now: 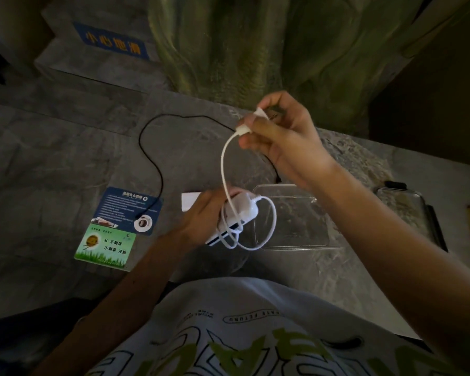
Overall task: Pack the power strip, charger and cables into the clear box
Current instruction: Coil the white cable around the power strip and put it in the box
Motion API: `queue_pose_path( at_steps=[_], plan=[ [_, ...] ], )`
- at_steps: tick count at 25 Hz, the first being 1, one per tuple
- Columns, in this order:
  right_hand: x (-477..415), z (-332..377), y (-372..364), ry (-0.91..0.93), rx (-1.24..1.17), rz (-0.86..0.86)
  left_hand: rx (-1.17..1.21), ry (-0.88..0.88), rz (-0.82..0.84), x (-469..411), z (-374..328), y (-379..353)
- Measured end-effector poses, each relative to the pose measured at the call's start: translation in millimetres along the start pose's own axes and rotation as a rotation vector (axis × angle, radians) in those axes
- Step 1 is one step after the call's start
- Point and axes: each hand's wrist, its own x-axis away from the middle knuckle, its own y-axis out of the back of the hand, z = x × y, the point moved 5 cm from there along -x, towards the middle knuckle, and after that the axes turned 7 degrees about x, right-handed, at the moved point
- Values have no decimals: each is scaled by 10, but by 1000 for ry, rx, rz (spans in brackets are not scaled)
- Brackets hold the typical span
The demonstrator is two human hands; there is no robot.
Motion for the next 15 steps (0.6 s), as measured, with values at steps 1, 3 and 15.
queue_pose_path(
  at_steps=[1,3,15],
  plan=[
    [-48,-39,60,-33,-58,-39,105,-14,23,29,-68,-31],
    [-108,-165,181,-99,-127,-122,262,-22,-10,77,-189,-51],
    [305,-975,445,-361,-67,-248,244,-79,-279,54,-379,168]
  ],
)
